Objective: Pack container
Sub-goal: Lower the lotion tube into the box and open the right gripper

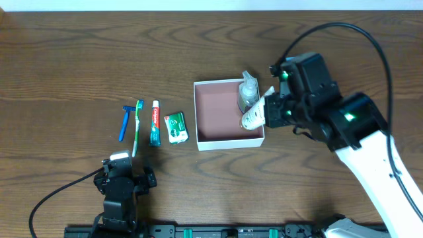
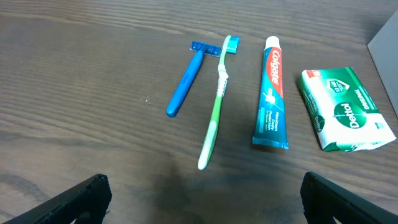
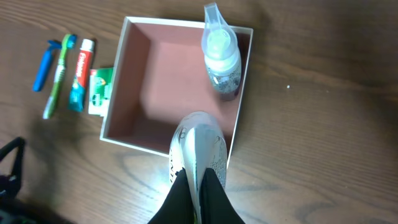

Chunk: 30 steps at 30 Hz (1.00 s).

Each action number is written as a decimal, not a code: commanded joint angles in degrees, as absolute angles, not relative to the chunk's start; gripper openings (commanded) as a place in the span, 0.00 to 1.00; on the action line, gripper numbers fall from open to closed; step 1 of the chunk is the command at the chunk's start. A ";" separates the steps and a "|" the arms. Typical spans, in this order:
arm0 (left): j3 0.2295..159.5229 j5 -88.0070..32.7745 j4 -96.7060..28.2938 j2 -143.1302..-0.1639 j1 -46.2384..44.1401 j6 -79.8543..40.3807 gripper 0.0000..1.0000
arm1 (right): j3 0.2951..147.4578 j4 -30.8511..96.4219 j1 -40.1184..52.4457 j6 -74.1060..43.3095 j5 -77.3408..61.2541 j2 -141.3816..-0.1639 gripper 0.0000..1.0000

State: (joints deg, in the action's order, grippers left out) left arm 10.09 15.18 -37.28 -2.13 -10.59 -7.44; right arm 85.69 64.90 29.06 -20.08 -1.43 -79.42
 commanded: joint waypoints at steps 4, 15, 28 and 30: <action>9.39 15.51 -37.43 -2.04 -10.26 -7.11 0.98 | 86.13 64.03 29.69 -20.73 1.63 -87.77 0.01; 9.39 15.51 -37.43 -2.04 -10.24 -7.11 0.98 | 86.13 59.46 29.71 -20.58 4.12 -93.69 0.08; 9.39 15.51 -37.43 -2.04 -10.26 -7.11 0.98 | 86.28 57.43 28.01 -17.50 10.41 -80.99 0.87; 9.39 15.51 -37.43 -2.04 -10.26 -7.11 0.98 | 86.28 56.90 26.46 -17.52 12.91 -77.19 0.93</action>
State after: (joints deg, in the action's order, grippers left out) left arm 10.09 15.18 -37.28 -2.15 -10.59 -7.44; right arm 85.65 57.32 28.38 -18.00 7.14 -83.26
